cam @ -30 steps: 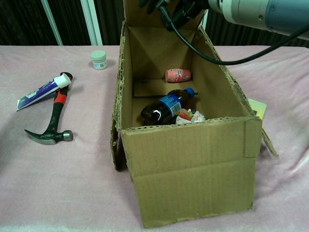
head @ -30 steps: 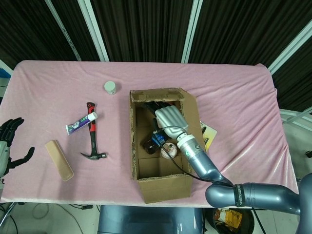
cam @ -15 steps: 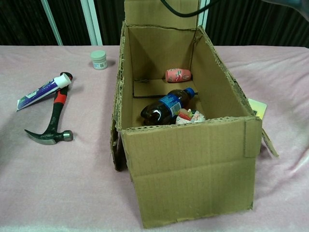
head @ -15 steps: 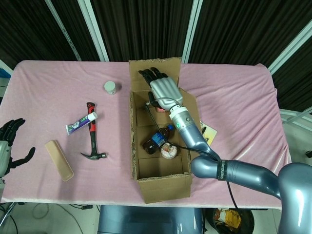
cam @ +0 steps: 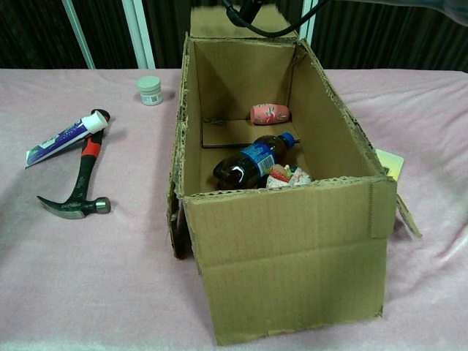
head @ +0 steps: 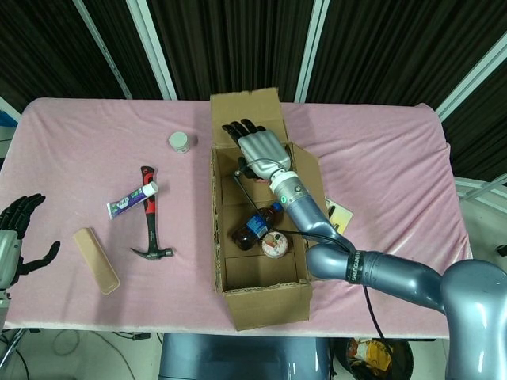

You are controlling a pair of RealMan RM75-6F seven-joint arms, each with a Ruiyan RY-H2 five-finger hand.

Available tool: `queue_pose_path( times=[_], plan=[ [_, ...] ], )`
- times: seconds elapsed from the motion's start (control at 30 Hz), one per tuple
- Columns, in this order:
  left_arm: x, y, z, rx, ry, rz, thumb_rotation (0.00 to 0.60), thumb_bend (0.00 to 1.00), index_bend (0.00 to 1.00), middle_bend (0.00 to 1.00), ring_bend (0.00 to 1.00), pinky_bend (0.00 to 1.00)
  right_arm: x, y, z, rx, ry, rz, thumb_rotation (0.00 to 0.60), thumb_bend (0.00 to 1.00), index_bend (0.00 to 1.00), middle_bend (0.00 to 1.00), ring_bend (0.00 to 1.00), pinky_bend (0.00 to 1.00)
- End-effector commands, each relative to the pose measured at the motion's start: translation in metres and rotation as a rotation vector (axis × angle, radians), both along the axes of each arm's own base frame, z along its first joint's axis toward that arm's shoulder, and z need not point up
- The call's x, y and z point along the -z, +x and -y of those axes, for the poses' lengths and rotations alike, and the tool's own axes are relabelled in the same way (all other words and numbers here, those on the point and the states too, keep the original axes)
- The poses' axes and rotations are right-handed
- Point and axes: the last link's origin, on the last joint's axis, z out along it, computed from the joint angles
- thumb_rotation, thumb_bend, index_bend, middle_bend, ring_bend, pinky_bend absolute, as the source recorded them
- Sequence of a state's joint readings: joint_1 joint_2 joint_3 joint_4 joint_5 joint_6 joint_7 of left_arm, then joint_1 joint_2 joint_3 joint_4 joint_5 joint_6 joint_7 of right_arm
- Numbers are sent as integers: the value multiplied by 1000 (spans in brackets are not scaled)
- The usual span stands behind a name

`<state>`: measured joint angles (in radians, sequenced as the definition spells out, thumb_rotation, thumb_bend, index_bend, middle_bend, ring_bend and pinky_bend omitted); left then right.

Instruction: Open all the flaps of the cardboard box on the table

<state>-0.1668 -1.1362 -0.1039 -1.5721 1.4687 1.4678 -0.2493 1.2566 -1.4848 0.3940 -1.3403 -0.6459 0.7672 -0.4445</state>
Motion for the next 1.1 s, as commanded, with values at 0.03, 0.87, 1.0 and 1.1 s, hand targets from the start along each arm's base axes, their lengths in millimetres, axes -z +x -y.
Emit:
queue_pose_path(
  times=[0.03, 0.87, 1.0, 1.1],
  plan=[
    [0, 1, 1, 5, 7, -5, 600, 301, 92, 72, 29, 96, -3, -1, -1, 3, -8, 16, 600, 638, 80, 103, 57, 229],
    [4, -5, 5, -9, 13, -214, 600, 164, 0, 0, 0, 4, -118, -254, -213, 160, -383, -128, 600, 284, 0, 0, 0, 225],
    [6, -5, 6, -6, 7, -226, 600, 164, 0, 0, 0, 0, -124, -272, -239, 172, -414, -124, 600, 283, 0, 0, 0, 225],
    [7, -5, 7, -6, 3, -227, 600, 164, 0, 0, 0, 0, -124, -281, -248, 181, -420, -122, 600, 283, 0, 0, 0, 225]
  ],
)
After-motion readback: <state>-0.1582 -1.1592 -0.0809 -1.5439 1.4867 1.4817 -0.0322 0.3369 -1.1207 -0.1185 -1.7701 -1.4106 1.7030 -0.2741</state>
